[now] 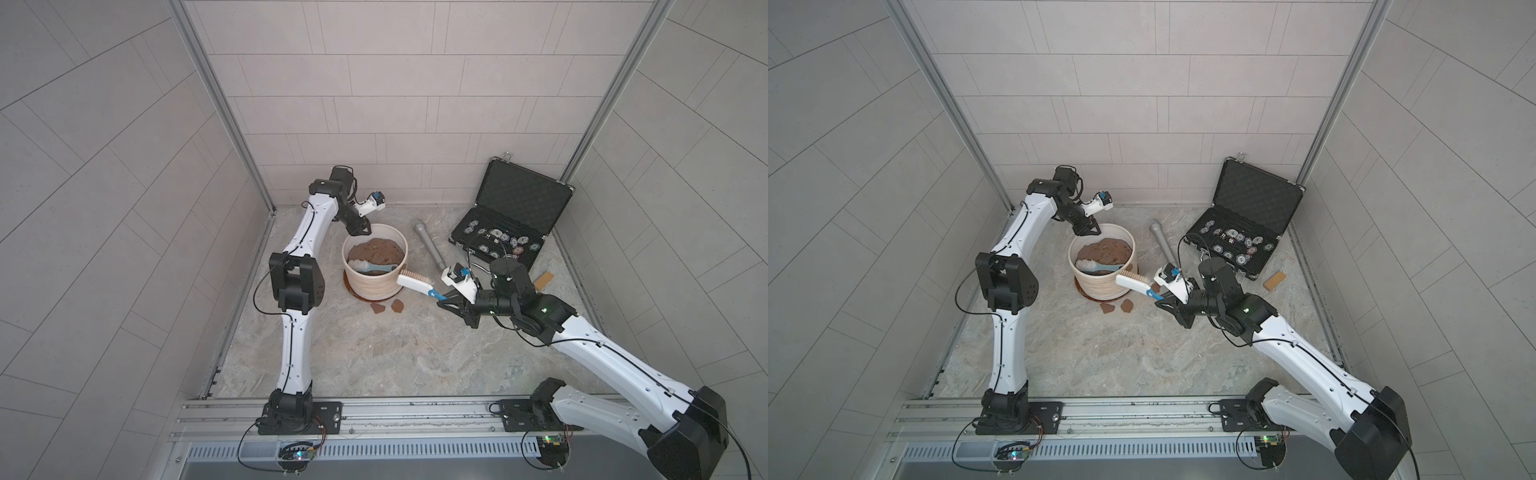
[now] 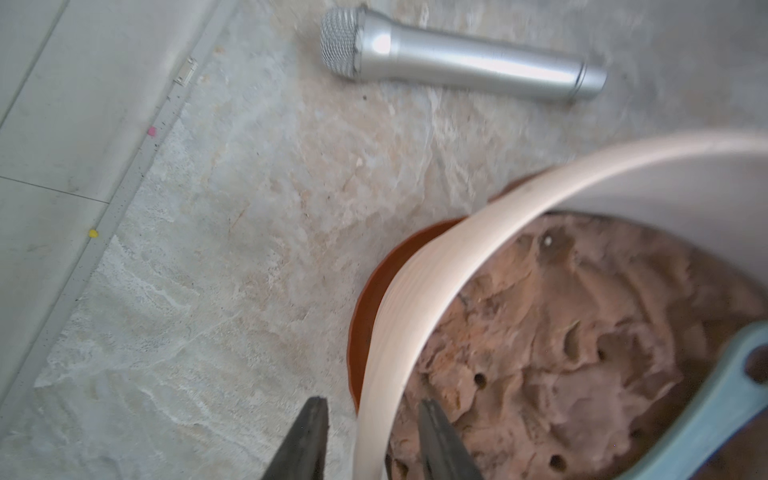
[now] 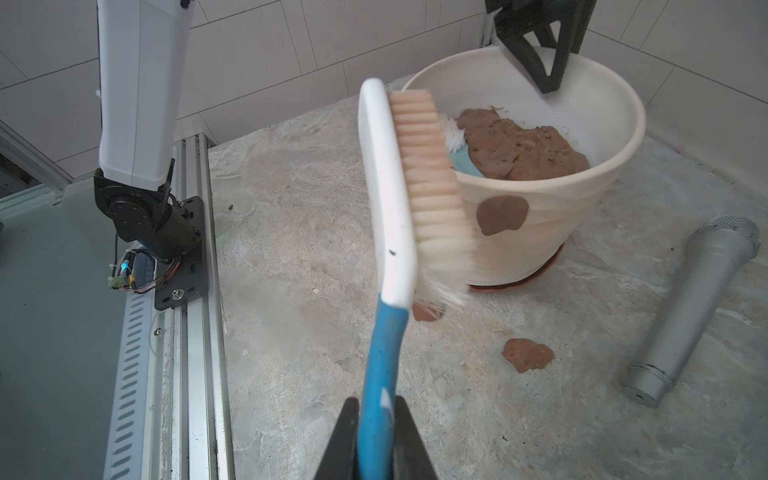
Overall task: Scrub the dried mud off the ceramic pot
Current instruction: Rotate the pot on the tray.
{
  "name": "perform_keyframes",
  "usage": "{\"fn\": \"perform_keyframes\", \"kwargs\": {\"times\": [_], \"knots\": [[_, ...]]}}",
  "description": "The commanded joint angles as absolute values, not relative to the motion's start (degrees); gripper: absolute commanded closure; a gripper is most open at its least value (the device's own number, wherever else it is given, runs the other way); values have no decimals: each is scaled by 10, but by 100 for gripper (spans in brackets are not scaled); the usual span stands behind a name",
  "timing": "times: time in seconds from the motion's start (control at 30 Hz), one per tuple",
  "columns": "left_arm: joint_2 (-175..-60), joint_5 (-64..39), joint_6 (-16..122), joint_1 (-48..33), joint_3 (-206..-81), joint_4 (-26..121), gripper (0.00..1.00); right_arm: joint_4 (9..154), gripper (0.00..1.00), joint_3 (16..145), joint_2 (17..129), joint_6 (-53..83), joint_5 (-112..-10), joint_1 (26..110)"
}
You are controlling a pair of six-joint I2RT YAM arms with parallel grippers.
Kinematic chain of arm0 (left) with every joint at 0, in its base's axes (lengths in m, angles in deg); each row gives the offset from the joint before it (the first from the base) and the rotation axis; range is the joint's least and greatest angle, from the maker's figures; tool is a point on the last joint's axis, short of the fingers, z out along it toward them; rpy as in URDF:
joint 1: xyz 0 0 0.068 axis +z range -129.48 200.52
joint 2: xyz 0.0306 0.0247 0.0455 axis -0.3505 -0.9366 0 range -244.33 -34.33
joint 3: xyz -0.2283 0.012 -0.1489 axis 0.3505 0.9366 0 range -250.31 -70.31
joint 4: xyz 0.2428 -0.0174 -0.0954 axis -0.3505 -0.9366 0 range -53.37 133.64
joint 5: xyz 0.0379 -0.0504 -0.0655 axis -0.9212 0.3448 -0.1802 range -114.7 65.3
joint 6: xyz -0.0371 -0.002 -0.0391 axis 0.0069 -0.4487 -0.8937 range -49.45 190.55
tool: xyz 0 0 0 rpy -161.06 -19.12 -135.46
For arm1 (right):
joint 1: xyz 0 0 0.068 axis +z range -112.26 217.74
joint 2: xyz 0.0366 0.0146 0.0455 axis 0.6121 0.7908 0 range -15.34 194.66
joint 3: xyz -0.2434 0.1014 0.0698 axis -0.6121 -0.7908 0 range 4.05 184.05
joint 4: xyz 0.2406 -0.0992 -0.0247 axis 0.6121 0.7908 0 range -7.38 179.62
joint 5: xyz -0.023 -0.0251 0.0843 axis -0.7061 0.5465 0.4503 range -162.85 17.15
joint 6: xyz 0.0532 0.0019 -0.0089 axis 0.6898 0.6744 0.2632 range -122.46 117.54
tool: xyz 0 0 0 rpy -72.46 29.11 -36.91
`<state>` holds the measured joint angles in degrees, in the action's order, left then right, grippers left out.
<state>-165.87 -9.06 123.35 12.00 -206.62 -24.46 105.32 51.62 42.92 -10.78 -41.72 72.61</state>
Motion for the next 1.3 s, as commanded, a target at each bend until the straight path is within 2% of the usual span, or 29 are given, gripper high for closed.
{"fn": "perform_keyframes", "kwargs": {"times": [0.0,0.07,0.1,0.23,0.37,0.47,0.63,0.77,0.9,1.1,1.23,1.27], "knots": [[-1639,-55,1204,127,-2087,-216,48,1035,100,524,419,-94,-401,726],[-1619,-56,1163,135,-2085,-201,22,1030,100,523,420,-90,-395,726],[-1609,-72,1135,136,-2085,-197,14,1029,100,523,420,-89,-393,726],[-1559,-191,998,136,-2074,-235,13,1030,100,524,418,-88,-403,727],[-1510,-325,802,135,-2005,-315,13,1020,100,522,414,-83,-425,727],[-1471,-317,724,136,-1927,-347,12,1009,100,522,417,-81,-431,727],[-1376,-265,635,135,-1778,-285,9,1006,100,530,428,-77,-425,728],[-1324,-235,601,120,-1693,-245,9,1008,100,525,430,-75,-426,733],[-1351,-251,597,114,-1677,-243,13,1005,100,518,429,-72,-437,743],[-1403,-247,603,112,-1714,-261,38,998,100,512,426,-66,-439,751],[-1420,-259,610,110,-1726,-272,42,1000,100,504,416,-65,-442,751],[-1425,-261,613,109,-1731,-275,47,1000,100,502,415,-66,-442,751]]}}
